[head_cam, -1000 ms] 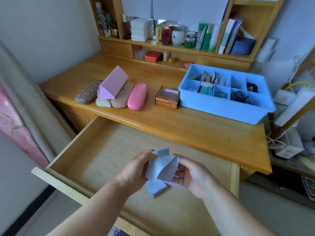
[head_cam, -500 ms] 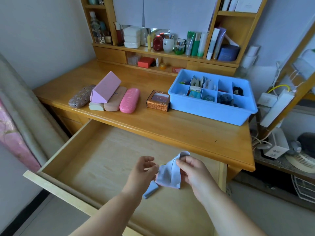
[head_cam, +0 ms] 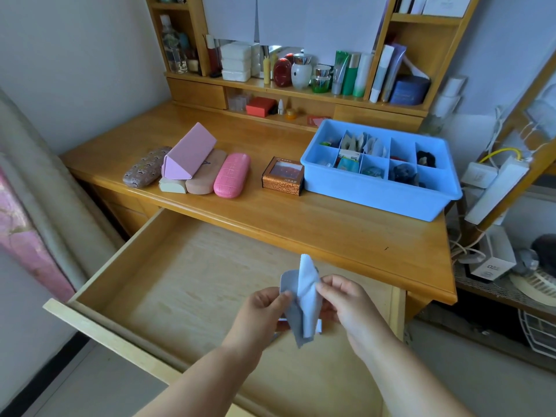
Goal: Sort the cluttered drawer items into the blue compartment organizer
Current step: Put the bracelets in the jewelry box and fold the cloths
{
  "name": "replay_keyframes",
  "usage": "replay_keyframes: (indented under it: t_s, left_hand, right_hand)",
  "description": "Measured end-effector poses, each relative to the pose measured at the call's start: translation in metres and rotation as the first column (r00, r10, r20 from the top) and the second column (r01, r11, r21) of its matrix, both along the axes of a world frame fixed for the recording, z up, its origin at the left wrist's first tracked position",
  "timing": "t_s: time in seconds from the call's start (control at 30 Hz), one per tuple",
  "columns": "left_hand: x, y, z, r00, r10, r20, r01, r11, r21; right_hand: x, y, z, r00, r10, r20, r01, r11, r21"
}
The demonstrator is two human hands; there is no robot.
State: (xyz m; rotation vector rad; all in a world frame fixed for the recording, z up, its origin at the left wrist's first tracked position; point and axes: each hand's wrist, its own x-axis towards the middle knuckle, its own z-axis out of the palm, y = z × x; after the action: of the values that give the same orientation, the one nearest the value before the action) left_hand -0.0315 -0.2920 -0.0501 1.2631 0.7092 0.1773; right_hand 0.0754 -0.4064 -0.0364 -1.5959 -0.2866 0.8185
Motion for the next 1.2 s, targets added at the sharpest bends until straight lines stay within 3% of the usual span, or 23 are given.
replay_keyframes:
  t_s: [0.13,0.27,0.37,0.53,0.67,0.77,0.87,0.97,1.07,1.13,1.2]
  left_hand:
    - [-0.002,0.019,0.002,0.992,0.118,-0.045,-0.12,0.991,-0.063]
    - [-0.003,0.026,0.005,0.995,0.084,-0.055,-0.084,0.996,-0.011]
    - [-0.005,0.031,0.01,1.0,-0.007,0.009,0.008,0.997,-0.078]
    - [-0.011,0.045,0.023,0.973,-0.163,0.164,0.172,0.984,-0.042]
    - [-0.014,0.05,0.027,0.978,-0.147,0.147,0.132,0.985,0.109]
    - [-0.016,0.053,0.028,0.985,-0.118,0.124,0.1,0.985,0.14]
    - [-0.017,0.055,0.031,0.988,-0.096,0.124,0.081,0.989,0.12]
    - [-0.015,0.052,0.033,0.996,-0.073,0.048,0.055,0.955,0.293]
    - [-0.012,0.051,0.032,1.0,-0.019,0.024,0.007,0.906,0.423]
    - [-0.011,0.052,0.036,0.996,-0.022,0.081,-0.013,0.913,0.408]
    - [-0.008,0.052,0.043,0.985,-0.047,0.166,-0.016,0.932,0.362]
  right_hand:
    - [0.011,-0.008,-0.006,0.991,-0.131,-0.006,0.131,0.991,-0.005]
    - [0.013,-0.01,-0.012,0.992,-0.086,0.089,0.095,0.99,-0.103]
    - [0.013,-0.011,-0.013,0.992,-0.072,0.106,0.084,0.989,-0.121]
    - [0.018,-0.014,-0.001,0.999,-0.038,-0.005,0.038,0.997,0.06]
    - [0.021,-0.017,0.007,1.0,-0.003,-0.029,0.007,0.99,0.144]
    - [0.02,-0.017,0.01,0.998,0.055,0.039,-0.061,0.981,0.183]
    - [0.018,-0.017,0.013,0.977,0.112,0.18,-0.135,0.984,0.12]
    - [0.016,-0.016,0.009,0.881,0.155,0.447,-0.168,0.986,-0.01]
    - [0.012,-0.016,0.008,0.798,0.153,0.582,-0.122,0.988,-0.094]
    - [0.011,-0.017,0.007,0.85,0.163,0.501,-0.137,0.987,-0.089]
    - [0.011,-0.017,0.007,0.933,0.188,0.307,-0.186,0.982,-0.036]
